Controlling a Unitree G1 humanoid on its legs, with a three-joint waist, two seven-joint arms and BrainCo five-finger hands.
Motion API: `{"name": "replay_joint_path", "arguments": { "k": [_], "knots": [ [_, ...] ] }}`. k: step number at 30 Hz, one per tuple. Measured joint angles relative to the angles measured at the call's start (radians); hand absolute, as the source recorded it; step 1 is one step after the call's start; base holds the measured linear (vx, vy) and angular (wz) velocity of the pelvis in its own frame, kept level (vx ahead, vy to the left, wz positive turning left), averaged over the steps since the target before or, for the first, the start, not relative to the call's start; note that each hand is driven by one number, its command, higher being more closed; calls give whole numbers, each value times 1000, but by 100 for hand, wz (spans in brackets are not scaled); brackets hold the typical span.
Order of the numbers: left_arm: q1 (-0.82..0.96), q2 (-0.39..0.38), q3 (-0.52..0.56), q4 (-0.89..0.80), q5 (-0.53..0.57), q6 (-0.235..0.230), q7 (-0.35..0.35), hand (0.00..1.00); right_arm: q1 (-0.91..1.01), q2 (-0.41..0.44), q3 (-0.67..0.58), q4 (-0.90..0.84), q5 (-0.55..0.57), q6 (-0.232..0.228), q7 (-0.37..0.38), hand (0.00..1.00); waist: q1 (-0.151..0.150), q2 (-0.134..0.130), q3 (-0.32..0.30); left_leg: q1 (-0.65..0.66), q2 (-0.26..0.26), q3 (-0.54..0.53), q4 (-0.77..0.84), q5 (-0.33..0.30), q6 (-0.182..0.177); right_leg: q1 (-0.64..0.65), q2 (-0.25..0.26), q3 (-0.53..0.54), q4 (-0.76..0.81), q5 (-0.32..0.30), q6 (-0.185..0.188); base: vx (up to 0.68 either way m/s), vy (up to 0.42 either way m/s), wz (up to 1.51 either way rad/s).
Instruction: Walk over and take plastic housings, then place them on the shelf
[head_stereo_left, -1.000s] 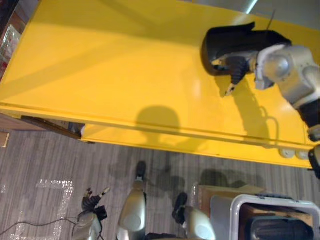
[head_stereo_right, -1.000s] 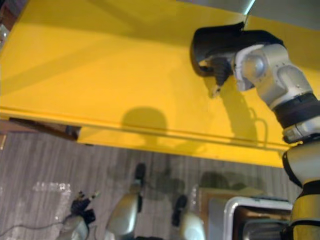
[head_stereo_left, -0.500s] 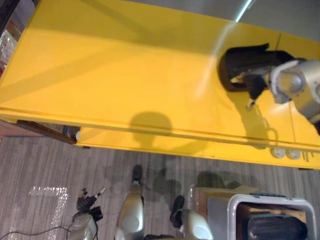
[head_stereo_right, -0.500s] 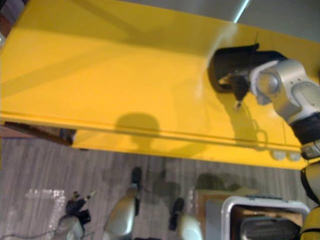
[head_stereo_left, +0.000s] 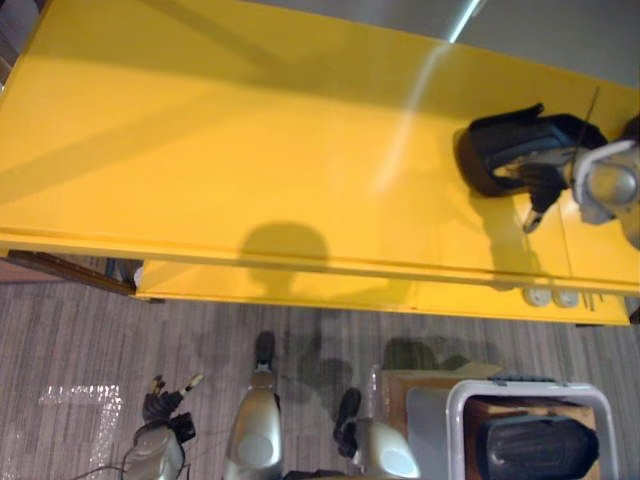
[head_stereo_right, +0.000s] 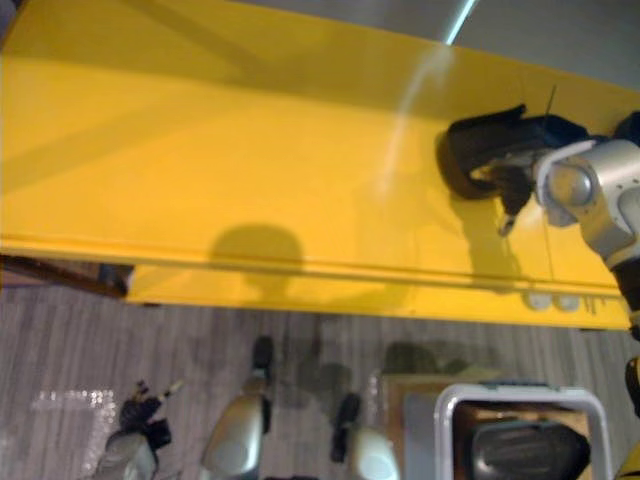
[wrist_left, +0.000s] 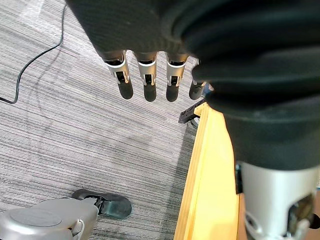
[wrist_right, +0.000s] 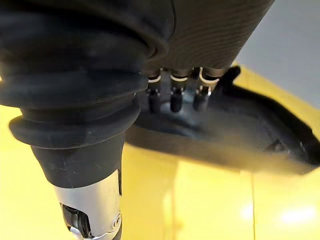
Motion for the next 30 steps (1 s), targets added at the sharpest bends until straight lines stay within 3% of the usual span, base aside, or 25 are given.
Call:
{"name": "replay_joint_path", "arguments": {
  "k": [4, 8, 13, 16, 20, 23, 25, 26, 28, 30],
  "knots": [
    [0, 0, 0, 3, 0, -6, 0, 0, -2, -4, -1, -41, 44, -16, -88, 0, -2, -1, 0, -2, 0, 1, 0, -1, -1, -4, 0, 1, 0, 0, 0, 0, 0, 0],
    [9, -1, 0, 5, 0, -26, -1, 0, -10, -5, -9, -70, 99, 21, -142, 0, -8, -6, 3, -3, -1, 2, 0, -2, -1, -5, -1, 2, 0, 0, 0, 25, -12, 0],
    [36, -4, 0, 6, 0, -30, -14, 0, -18, -32, -88, -112, 198, 125, -254, 0, -28, -9, 5, -5, -6, 6, 0, -6, 1, -8, -2, 5, -1, 0, 0, 3, 0, -1],
    [38, -5, 1, 6, -1, -33, -17, 0, 21, -65, -199, -136, 272, 204, -358, 0, -39, -9, 5, -5, -6, 9, 0, -6, 1, -9, -2, 8, -4, 0, -1, 0, 0, 0],
    [51, -11, 1, 5, -2, -41, -16, 0, 159, -66, -402, -154, 325, 316, -563, 0, -67, -9, 5, -4, -8, 17, 0, -5, -1, -12, -3, 23, -6, 1, 0, 18, -1, -6],
    [62, -28, 0, 5, -4, -48, -15, 0, 314, -48, -597, -164, 486, 384, -700, 0, -86, -5, 8, -4, -8, 30, 1, -7, -3, -22, -3, 37, -6, 5, 0, 22, -2, -13],
    [69, -54, -1, 3, -3, -51, -13, 0, 450, 43, -802, -146, 625, 455, -787, 0, -105, -1, 11, -3, -8, 31, 2, -6, -2, -22, -3, 40, -5, 5, 0, 11, -2, -2],
    [72, -60, -2, 4, -3, -51, -12, 0, 483, 73, -843, -141, 652, 464, -809, 0, -111, -1, 11, -2, -8, 31, 5, -6, -2, -22, -3, 41, -5, 5, 0, 24, -3, -4],
    [87, -87, -4, 3, -3, -52, -7, 0, 633, 219, -973, -137, 720, 479, -870, 0, -133, 2, 10, 0, -8, 38, 5, -6, -2, -24, -2, 52, -4, 5, 0, 22, -3, -9],
    [97, -104, -10, 3, -3, -52, -7, 0, 732, 338, -1018, -144, 759, 482, -897, 0, -145, 9, 9, 7, -6, 49, 5, -7, -3, -25, -1, 60, -4, 5, 0, 9, -4, -18]
  ]
}}
